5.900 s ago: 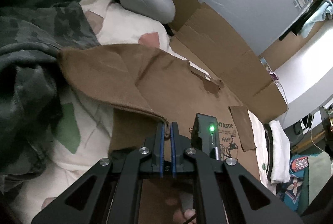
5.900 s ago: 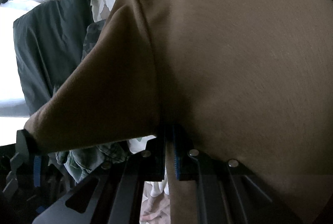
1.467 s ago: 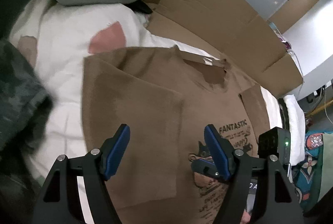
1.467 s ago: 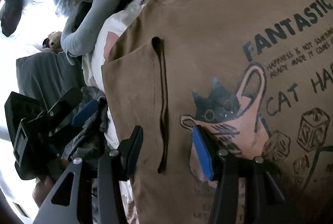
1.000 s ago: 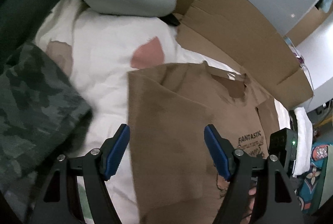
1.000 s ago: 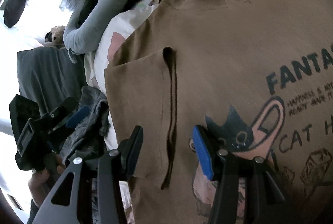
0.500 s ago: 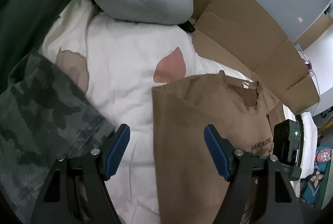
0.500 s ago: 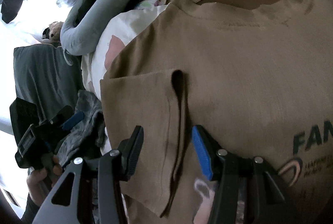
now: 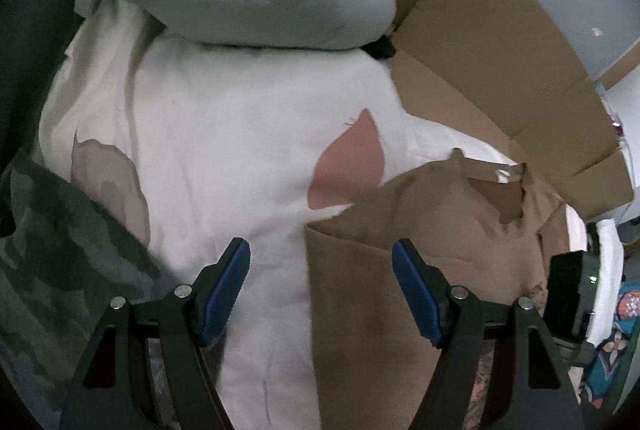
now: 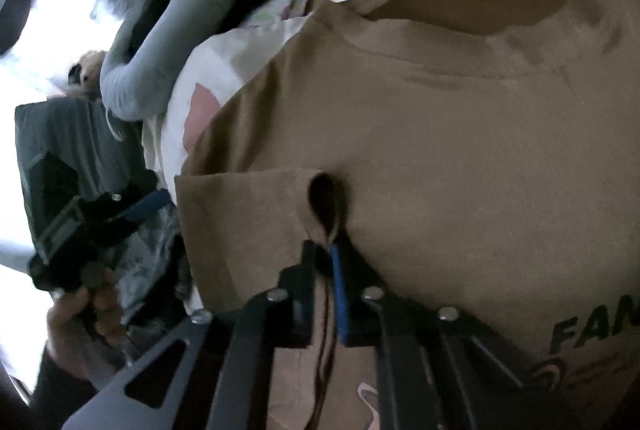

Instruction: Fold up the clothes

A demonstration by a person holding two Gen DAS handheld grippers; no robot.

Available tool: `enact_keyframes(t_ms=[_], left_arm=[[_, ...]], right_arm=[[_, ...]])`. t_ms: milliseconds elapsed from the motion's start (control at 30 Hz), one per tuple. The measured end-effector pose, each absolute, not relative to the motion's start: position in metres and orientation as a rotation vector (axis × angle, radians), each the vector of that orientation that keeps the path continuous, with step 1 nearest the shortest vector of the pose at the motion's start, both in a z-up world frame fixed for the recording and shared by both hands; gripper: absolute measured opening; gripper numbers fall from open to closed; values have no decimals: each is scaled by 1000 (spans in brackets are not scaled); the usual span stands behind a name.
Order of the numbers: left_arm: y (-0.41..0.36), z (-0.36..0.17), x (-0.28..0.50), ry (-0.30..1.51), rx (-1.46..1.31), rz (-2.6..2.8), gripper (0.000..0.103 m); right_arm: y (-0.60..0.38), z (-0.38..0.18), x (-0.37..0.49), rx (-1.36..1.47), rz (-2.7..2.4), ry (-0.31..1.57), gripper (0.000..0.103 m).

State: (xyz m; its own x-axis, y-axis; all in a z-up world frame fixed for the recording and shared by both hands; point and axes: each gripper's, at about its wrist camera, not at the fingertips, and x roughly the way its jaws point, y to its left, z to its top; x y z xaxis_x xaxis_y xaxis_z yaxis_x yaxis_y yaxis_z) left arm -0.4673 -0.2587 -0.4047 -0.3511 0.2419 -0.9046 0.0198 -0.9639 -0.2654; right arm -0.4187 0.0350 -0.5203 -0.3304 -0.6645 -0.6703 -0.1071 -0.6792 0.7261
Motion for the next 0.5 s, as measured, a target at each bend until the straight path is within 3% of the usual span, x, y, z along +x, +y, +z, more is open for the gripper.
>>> enact_keyframes(t_ms=[100, 133, 267, 500], left_arm=[[-255, -407, -470, -311, -1710, 2450, 71], [-254, -408, -470, -300, -1713, 2446, 59], [-248, -415, -473, -275, -1734, 2415, 34], [-240, -420, -480, -235, -1772, 2403, 31]], right_arm=[[39, -518, -413, 1508, -2055, -1023, 3], [41, -516, -411, 1493, -2055, -1032, 3], [46, -507, -400, 1447, -2065, -1075, 3], [50, -505, -389, 1433, -2075, -1115, 3]])
